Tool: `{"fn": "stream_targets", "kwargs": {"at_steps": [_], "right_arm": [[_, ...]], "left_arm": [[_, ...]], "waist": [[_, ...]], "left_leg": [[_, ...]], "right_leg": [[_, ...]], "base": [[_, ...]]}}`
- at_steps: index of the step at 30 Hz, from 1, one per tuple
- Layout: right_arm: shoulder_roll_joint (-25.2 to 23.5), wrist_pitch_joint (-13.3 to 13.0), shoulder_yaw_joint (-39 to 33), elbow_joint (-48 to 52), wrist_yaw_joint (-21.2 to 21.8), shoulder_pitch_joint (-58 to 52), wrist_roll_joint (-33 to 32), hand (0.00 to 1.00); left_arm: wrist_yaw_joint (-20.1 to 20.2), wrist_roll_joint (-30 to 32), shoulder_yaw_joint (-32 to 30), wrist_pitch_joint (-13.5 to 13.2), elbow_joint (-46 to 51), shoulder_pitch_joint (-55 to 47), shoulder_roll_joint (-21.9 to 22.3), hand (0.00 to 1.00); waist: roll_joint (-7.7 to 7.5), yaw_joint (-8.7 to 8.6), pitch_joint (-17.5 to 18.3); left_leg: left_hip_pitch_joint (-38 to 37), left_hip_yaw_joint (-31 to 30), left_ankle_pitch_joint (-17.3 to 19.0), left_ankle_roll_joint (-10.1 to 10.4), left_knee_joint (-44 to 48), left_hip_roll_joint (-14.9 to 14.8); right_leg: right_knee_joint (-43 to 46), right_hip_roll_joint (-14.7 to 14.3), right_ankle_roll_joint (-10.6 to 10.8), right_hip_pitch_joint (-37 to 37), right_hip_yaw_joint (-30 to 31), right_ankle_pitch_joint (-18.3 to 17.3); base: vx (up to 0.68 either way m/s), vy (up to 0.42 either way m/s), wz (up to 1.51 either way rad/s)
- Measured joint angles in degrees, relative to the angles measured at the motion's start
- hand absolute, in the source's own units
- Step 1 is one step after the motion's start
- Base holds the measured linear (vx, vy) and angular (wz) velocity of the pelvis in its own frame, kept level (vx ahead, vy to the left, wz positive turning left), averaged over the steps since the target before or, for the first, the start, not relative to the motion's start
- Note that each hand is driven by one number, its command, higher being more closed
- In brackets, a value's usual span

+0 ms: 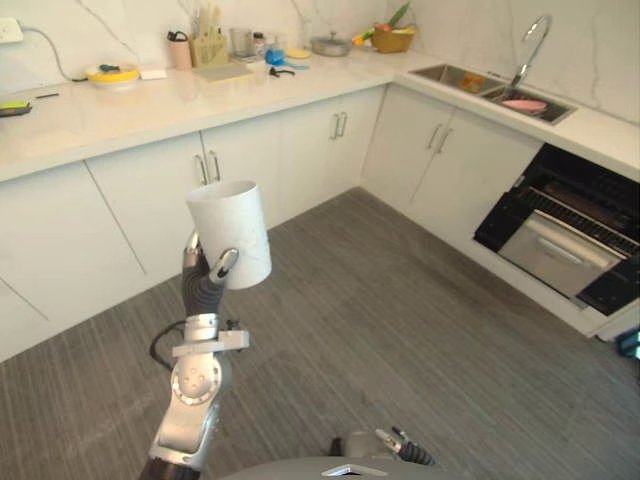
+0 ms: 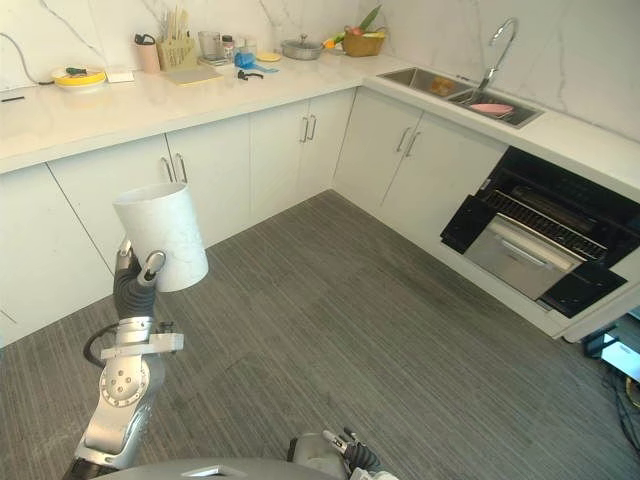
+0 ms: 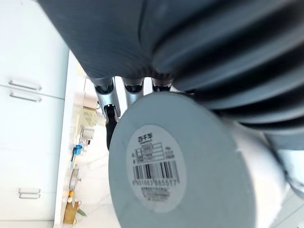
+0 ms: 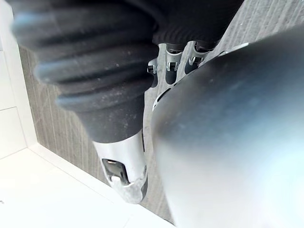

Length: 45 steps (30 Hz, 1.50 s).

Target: Walk over to the sink, pick up the cup, carry it to the dishwasher, place the cup inside the dishwasher, then close the dishwasher door

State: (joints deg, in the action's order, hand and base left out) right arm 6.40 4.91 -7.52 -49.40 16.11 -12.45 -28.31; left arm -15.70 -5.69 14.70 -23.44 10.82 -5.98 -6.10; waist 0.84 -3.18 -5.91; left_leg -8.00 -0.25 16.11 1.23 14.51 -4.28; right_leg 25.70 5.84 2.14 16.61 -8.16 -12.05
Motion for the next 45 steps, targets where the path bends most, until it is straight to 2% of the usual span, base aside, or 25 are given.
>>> {"fn": "stream_targets", "kwargs": {"at_steps": [2, 4, 5, 8, 12, 13, 14, 15, 16, 17, 18, 20, 23, 26, 28, 29, 30, 33, 34, 35, 36, 37, 39, 42, 45], "right_arm": [[0.69, 0.6, 0.3, 1.03, 0.79, -0.38, -1.11, 0.0], [-0.17, 0.62, 0.55, 1.76, 0.69, -1.31, -1.17, 0.0], [0.06, 0.62, 0.37, 1.94, 0.62, -1.31, -1.52, 0.0], [1.76, 3.95, 0.22, 7.45, 0.52, -2.43, -3.31, 0.0], [2.29, 6.87, 0.38, 11.48, -2.91, -2.97, -4.08, 0.0], [1.76, 7.04, 0.21, 13.68, -4.5, -3.77, -4.12, 0.0], [1.47, 6.79, 0.21, 15.26, -5.86, -4.74, -4.12, 0.0], [1.17, 6.55, 0.34, 15.48, -6.64, -4.9, -4.11, 0.0], [0.87, 5.91, 0.67, 16.41, -8.05, -4.97, -4.13, 0.0], [0.41, 4.79, 1.42, 17.04, -9.16, -4.58, -4.46, 0.0], [0.32, 4.47, 1.98, 16.89, -9.25, -4.15, -4.9, 0.0], [0.81, 2.16, 2.91, 16.56, -9.19, -1.84, -5.4, 0.0], [0.89, -1.12, 3.62, 12.2, -8.93, 3.18, -5.14, 0.0], [0.95, -2.88, 4.85, 10.74, -8.94, 3.75, -5.13, 0.0], [0.33, -3.87, 4.77, 7.96, -9.11, 2.53, -5.16, 0.0], [-0.3, -4.0, 4.44, 7.26, -9.2, 2.53, -5.16, 0.0], [-1.83, -4.37, 4.01, 5.75, -9.27, 2.76, -5.18, 0.0], [-4.07, -4.78, 1.82, 5.18, -11.61, 2.01, -5.52, 0.0], [-4.68, -4.91, 1.0, 5.16, -12.07, 2.06, -5.75, 0.0], [-5.7, -6.02, -0.01, 5.07, -13.74, 2.09, -6.14, 0.0], [-5.84, -6.4, -0.34, 5.46, -13.98, 1.97, -6.14, 0.0], [-5.44, -7.27, -0.78, 5.69, -14.14, 2.59, -6.12, 0.0], [-4.92, -8.79, -0.77, 5.81, -14.36, 2.13, -6.11, 0.0], [-6.27, -11.85, -0.39, 10.22, -17.16, 0.79, -7.69, 0.0], [-7.68, -15.78, 0.61, 19.64, -19.78, -0.6, -7.95, 0.0]], "left_arm": [[0.81, -0.55, 1.78, 0.47, 1.72, 0.55, -0.03, 1.0], [1.13, -0.53, 3.45, 0.3, 4.92, -0.23, -0.39, 1.0], [1.14, -0.5, 3.78, 0.19, 4.91, -0.75, -0.08, 1.0], [1.59, -0.18, 6.94, 0.19, 5.54, -1.49, 0.98, 1.0], [0.93, 0.3, 8.11, -0.36, 5.87, -1.3, 3.74, 1.0], [0.55, 0.65, 8.38, -0.74, 5.87, -1.02, 4.41, 1.0], [-0.54, 2.31, 8.13, -1.33, 5.78, -1.23, 5.15, 1.0], [-0.79, 2.9, 7.75, -1.79, 5.65, -1.58, 5.26, 1.0], [-1.08, 4.03, 7.47, -2.06, 5.53, -1.18, 5.22, 1.0], [-0.83, 4.83, 7.31, -2.07, 5.57, -0.6, 5.19, 1.0], [-0.49, 4.78, 7.03, -2.08, 5.52, -0.62, 5.15, 1.0], [1.44, 4.03, 4.42, -2.15, 5.73, -1.41, 4.72, 1.0], [1.64, 2.72, 2.24, -2.19, 5.87, -3.55, 3.55, 1.0], [1.02, 2.52, 2.93, -2.04, 5.41, -6.12, 3.1, 1.0], [1.03, 2.53, 3.51, -2.09, 4.02, -8.07, 2.78, 1.0], [1.05, 2.53, 3.51, -2.09, 3.75, -8.4, 2.48, 1.0], [1.08, 2.51, 3.23, -2.09, 3.46, -8.46, 2.09, 1.0], [1.14, 2.5, 3.81, -2.1, 3.3, -8.34, 1.37, 1.0], [1.31, 2.44, 3.65, -2.09, 3.32, -8.33, 0.82, 1.0], [1.94, 2.38, 3.55, -2.02, 4.03, -8.35, -0.46, 1.0], [2.21, 2.39, 3.52, -2.01, 4.59, -8.38, -0.88, 1.0], [2.31, 2.64, 3.71, -1.94, 4.92, -8.1, -0.78, 1.0], [1.96, 3.87, 4.09, -1.88, 4.87, -7.97, -0.82, 1.0], [1.52, 4.57, 4.01, -1.52, 4.88, -5.09, -2.04, 1.0], [2.17, 2.92, 2.71, -1.21, 5.55, -4.41, -2.15, 1.0]], "waist": [[0.77, 0.07, -0.61], [-1.22, 0.17, -1.45], [-0.21, 0.5, -1.94], [2.25, -0.35, -2.22], [3.81, -0.45, -2.4], [4.11, -0.51, -2.45], [4.64, -0.13, -2.55], [4.12, 0.27, -2.49], [4.06, 0.72, -2.47], [3.59, 1.7, -2.93], [3.32, 2.06, -3.11], [3.09, 3.97, -2.84], [2.63, 5.18, -2.64], [2.38, 5.42, -2.53], [1.08, 5.84, -1.1], [0.44, 5.7, -0.38], [-2.06, 5.01, -0.19], [-2.96, 5.07, 0.37], [-3.13, 5.2, 0.33], [-3.15, 5.1, 0.28], [-3.06, 5.06, 0.16], [-3.48, 4.49, 0.48], [-2.41, 3.31, 0.88], [-2.04, 1.05, 1.21], [-1.81, 0.78, 1.13]], "left_leg": [[-0.2, 0.12, 4.83, 1.81, 4.53, -2.87], [-2.42, 0.91, 11.8, 4.41, 10.47, -4.36], [-3.68, 1.13, 13.48, 4.84, 11.2, -5.56], [-7.83, 1.95, 14.46, 2.49, 8.18, -9.31], [-1.98, 1.51, 1.73, 3.37, 24.5, -12.35], [2.56, 0.03, -8.14, 4.04, 33.5, -13.67], [5.91, 0.32, -22.69, 3.6, 39.18, -15.69], [7.33, 0.53, -30.69, 2.26, 41.19, -16.61], [13.13, 0.41, -26.83, 2.85, 49.11, -16.78], [19.09, 1.73, -17.97, 1.33, 54.61, -15.79], [21.18, 3.13, -14.55, 0.02, 54.83, -15.18], [24.81, 7.95, -5.58, 0.02, 40.17, -11.73], [23.16, 3.81, -6.88, 2.78, 7.48, -3.1], [22.9, 1.43, -12.59, 4.25, -4.32, 0.48], [21.71, 1.75, -21.6, 1.39, -3.9, 2.32], [21.77, 1.89, -22.47, -0.86, -2.97, 3.12], [22.15, 2.66, -19.44, -2.4, 0.23, 4.71], [21.47, 4.89, -11.17, -3.75, 6.8, 5.08], [19.37, 5.62, -9.69, -3.95, 6.4, 5.33], [15.28, 7.41, -7.02, -4.37, 5.24, 5.49], [13.44, 8.46, -6.15, -4.63, 4.53, 5.86], [9.61, 10.45, -5.0, -4.64, 3.1, 6.25], [5.82, 11.79, -4.53, -4.88, 0.32, 5.84], [0.51, 12.5, -3.48, -3.32, -1.8, 3.13], [-2.91, 14.34, -1.29, 0.22, -1.72, 0.31]], "right_leg": [[-6.11, -0.45, 1.47, 1.69, 1.51, 4.22], [-8.98, 1.0, 3.29, 0.64, 1.47, 4.91], [-6.64, 0.49, 4.78, 0.88, 1.12, 7.88], [4.14, -2.55, 2.48, 3.9, -0.11, 7.82], [3.63, -5.93, -1.15, 0.83, -0.75, 5.22], [1.51, -7.57, -1.95, -1.76, -1.0, 4.7], [-2.53, -10.28, -2.71, -5.69, -0.25, 4.2], [-5.25, -11.11, -2.98, -8.19, 0.63, 4.02], [-8.96, -12.53, -3.84, -11.4, 2.03, 4.29], [-10.66, -13.22, -6.41, -13.76, 3.54, 5.62], [-11.39, -13.42, -7.18, -15.0, 4.26, 6.1], [-14.82, -14.08, -8.11, -19.48, 8.15, 5.4], [-15.78, -13.94, -7.88, -22.47, 15.24, 4.57], [-16.89, -13.64, -7.26, -26.23, 19.06, 1.75], [-16.17, -12.59, -6.5, -29.22, 21.91, -2.78], [-15.84, -11.78, -6.16, -29.55, 22.3, -3.9], [-14.13, -9.96, -5.39, -29.58, 22.57, -5.1], [-4.04, -9.82, -4.54, -28.1, 22.72, -4.58], [3.31, -9.65, -0.5, -25.48, 21.31, -3.87], [19.0, -7.83, 11.09, -18.87, 16.63, 1.52], [25.87, -5.93, 10.61, -15.51, 14.42, 2.77], [35.55, -1.37, 4.04, -10.08, 8.66, 1.89], [37.55, 2.25, 0.39, -5.55, 2.9, -0.11], [24.38, 3.33, -0.33, -1.47, -4.7, -2.84], [2.87, 2.67, -1.79, -2.13, -11.8, 1.93]], "base": [[0.3, -0.227, -0.03], [0.45, -0.404, -0.03], [0.45, -0.397, -0.08], [0.45, -0.456, 0.15], [0.27, -0.325, -0.29], [0.23, -0.203, -0.41], [0.39, -0.287, -0.52], [0.39, -0.172, -0.61], [0.44, -0.206, -0.53], [0.34, -0.163, -0.47], [0.31, -0.192, -0.52], [0.36, -0.131, -0.87], [0.46, 0.016, -1.2], [0.6, 0.168, -0.76], [0.5, 0.178, -0.47], [0.56, 0.175, -0.28], [0.67, 0.185, -0.09], [0.49, 0.126, -0.2], [0.5, 0.122, -0.65], [0.4, 0.095, -0.68], [0.45, 0.122, -0.84], [0.34, 0.108, -0.7], [0.29, 0.088, -0.45], [0.41, -0.016, -0.12], [0.43, -0.134, -0.32]]}}
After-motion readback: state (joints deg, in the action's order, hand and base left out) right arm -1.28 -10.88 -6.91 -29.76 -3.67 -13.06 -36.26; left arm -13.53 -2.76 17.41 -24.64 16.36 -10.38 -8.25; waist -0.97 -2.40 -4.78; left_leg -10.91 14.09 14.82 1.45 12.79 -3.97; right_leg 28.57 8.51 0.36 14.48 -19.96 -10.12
